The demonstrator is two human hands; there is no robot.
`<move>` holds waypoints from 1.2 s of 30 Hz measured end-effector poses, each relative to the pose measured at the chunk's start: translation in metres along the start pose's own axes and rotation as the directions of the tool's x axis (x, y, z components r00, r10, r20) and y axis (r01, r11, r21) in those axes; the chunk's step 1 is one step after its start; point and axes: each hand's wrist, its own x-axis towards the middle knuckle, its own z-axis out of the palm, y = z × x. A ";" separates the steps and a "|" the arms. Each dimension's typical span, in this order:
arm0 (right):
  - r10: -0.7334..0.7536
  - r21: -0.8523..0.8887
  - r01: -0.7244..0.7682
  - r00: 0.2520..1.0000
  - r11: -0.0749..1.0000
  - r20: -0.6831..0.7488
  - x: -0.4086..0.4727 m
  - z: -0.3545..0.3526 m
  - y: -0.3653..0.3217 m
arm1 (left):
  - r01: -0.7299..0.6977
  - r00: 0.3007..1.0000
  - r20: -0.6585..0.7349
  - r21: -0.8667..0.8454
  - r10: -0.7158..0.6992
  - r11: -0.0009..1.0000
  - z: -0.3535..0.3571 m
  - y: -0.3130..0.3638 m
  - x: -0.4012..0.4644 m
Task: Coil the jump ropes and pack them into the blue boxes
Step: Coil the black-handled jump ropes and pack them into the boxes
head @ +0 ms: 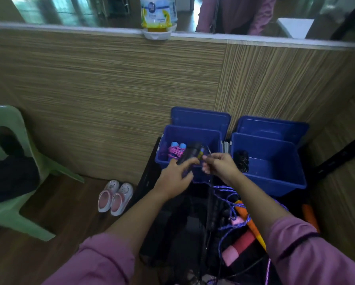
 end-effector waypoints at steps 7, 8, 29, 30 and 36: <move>0.215 -0.177 -0.168 0.930 0.970 0.297 -0.022 0.038 0.024 | 0.093 0.962 -0.178 -0.506 -0.209 0.857 -0.017 0.010 0.036; 0.243 -0.167 -0.199 0.918 0.966 0.313 -0.024 0.041 0.025 | 0.089 0.956 -0.179 -0.580 -0.233 0.810 -0.018 0.015 0.037; 0.480 -0.648 -0.144 0.792 0.748 0.378 -0.016 0.005 0.002 | 0.122 0.962 -0.232 -0.092 -0.141 0.988 -0.044 -0.037 0.045; 0.495 -0.652 -0.149 0.778 0.743 0.387 -0.016 0.002 0.001 | 0.112 0.969 -0.216 -0.035 -0.116 0.993 -0.047 -0.040 0.043; 0.363 -0.743 -0.005 0.875 0.669 0.321 -0.013 -0.008 -0.015 | -0.062 0.994 -0.077 0.165 0.075 0.984 -0.050 -0.058 0.031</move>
